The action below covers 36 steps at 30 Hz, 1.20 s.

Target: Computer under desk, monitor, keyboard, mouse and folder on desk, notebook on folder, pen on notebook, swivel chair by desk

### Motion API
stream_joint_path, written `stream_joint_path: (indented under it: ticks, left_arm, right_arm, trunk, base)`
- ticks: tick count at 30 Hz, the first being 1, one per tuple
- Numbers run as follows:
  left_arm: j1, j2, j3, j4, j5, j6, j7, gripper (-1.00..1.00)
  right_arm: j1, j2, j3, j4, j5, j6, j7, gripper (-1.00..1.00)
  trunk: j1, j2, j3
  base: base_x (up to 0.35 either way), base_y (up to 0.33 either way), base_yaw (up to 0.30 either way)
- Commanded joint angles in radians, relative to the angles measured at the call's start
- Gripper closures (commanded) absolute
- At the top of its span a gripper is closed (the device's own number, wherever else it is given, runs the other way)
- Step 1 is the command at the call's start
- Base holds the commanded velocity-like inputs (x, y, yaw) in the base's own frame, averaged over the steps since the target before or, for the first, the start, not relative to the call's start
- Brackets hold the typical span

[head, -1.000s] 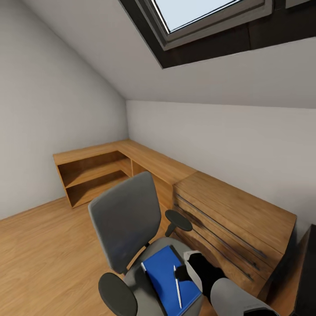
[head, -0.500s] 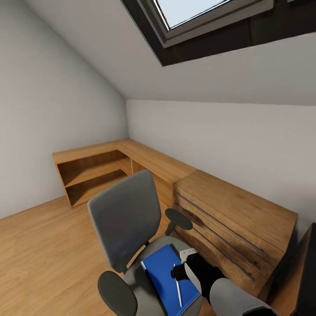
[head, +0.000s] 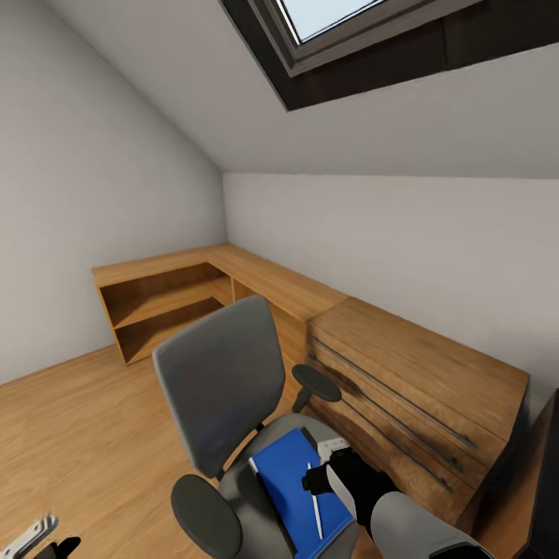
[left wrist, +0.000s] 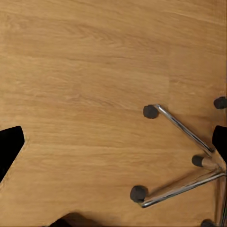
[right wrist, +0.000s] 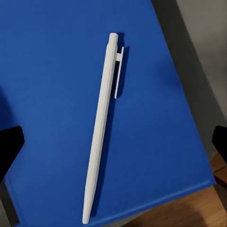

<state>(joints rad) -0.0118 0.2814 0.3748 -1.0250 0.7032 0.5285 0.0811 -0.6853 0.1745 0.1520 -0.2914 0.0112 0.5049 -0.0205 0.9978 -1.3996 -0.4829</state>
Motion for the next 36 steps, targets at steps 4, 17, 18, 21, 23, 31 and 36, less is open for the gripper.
stream_joint_path:
  ticks: [4,17,18,21,23,31,36]
  left_arm:
    - [-0.001,-0.009,0.001,0.029,-0.025,-0.063,0.007,-1.00]
    - [-0.001,-0.011,0.007,0.036,-0.034,-0.085,0.007,-1.00]
    - [-0.001,-0.011,0.007,0.036,-0.034,-0.085,0.007,-1.00]
    - [-0.001,-0.011,0.007,0.037,-0.034,-0.085,0.008,-1.00]
    - [-0.001,-0.011,0.007,0.037,-0.034,-0.085,0.008,-1.00]
    - [-0.001,-0.011,0.007,0.037,-0.035,-0.085,0.008,-1.00]
    - [-0.001,-0.011,0.007,0.037,-0.035,-0.085,0.007,-1.00]
  right_arm:
    - [0.000,0.000,0.001,-0.002,0.000,0.006,-0.002,-1.00]
    - [0.000,0.000,0.000,-0.002,-0.106,0.006,-0.005,-1.00]
    - [0.000,0.000,0.000,-0.002,-0.108,0.006,-0.005,-1.00]
    - [0.000,0.000,-0.001,-0.002,-0.110,0.006,-0.005,-1.00]
    - [0.000,0.000,-0.002,-0.002,-0.109,0.006,-0.006,-1.00]
    - [0.000,0.000,-0.006,-0.002,-0.106,-0.004,-0.011,-1.00]
    - [0.000,0.000,-0.008,-0.002,-0.106,-0.005,-0.010,-1.00]
  trunk:
    - [0.000,-0.001,-0.001]
    - [0.012,-0.022,-0.011]
    - [0.015,-0.029,-0.014]
    - [0.019,-0.036,-0.017]
    - [0.019,-0.036,-0.017]
    - [0.023,-0.043,-0.020]
    - [0.035,-0.064,-0.029]
  base:
    - [0.000,0.000,0.000]
    - [0.000,0.000,0.000]
    - [0.000,0.000,0.000]
    - [0.000,0.000,0.000]
    - [0.000,0.000,0.000]
    - [0.000,0.000,0.000]
    - [0.000,0.000,0.000]
